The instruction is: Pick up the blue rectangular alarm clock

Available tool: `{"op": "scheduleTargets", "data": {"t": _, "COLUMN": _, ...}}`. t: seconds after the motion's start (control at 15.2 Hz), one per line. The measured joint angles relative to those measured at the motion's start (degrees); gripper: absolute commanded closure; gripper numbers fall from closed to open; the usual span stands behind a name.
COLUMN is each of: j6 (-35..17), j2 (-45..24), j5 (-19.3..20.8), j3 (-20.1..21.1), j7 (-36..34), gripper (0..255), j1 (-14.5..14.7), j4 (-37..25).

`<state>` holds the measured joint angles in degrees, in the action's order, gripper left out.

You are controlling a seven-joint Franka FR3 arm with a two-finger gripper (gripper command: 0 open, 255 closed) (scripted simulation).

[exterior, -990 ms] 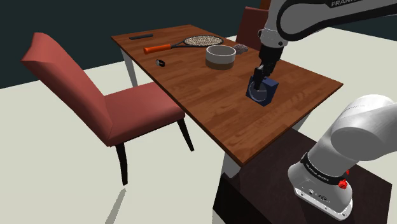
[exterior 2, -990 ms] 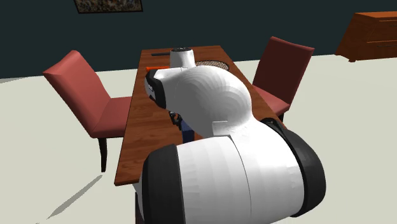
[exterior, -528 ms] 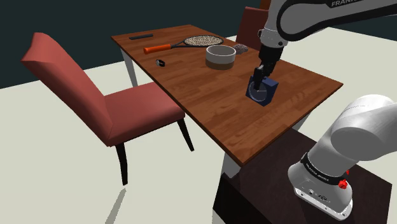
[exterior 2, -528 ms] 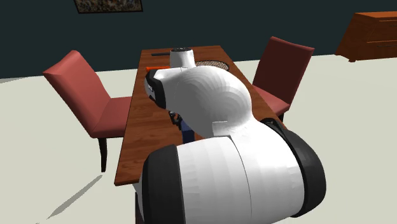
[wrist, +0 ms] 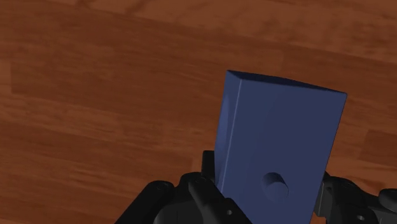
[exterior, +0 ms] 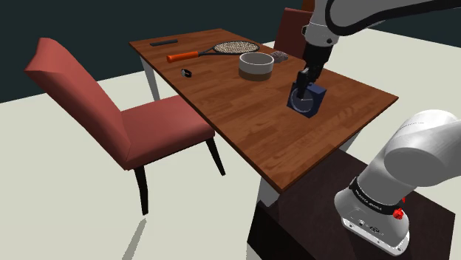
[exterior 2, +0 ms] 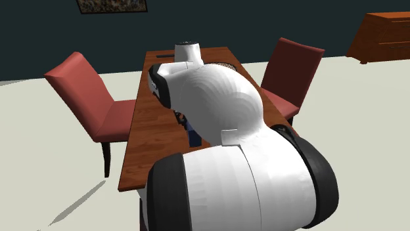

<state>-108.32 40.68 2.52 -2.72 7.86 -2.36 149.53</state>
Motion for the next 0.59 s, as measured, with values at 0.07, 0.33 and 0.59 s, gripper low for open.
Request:
{"op": "scheduleTargets", "data": {"t": 0.07, "j6": 0.9, "j2": 0.2, "j5": -0.1, "j3": 0.1, "j7": -0.1, "gripper": 255, "j1": 0.1, "j4": -0.7}}
{"op": "scheduleTargets", "data": {"t": 0.33, "j6": 4.3, "j2": 0.5, "j5": -0.1, "j3": 0.1, "j7": 0.0, "gripper": 255, "j1": 0.0, "j4": -3.8}}
{"op": "scheduleTargets", "data": {"t": 0.59, "j6": 7.3, "j2": 0.6, "j5": -0.2, "j3": 0.2, "j7": 0.1, "gripper": 255, "j1": 0.1, "j4": -6.7}}
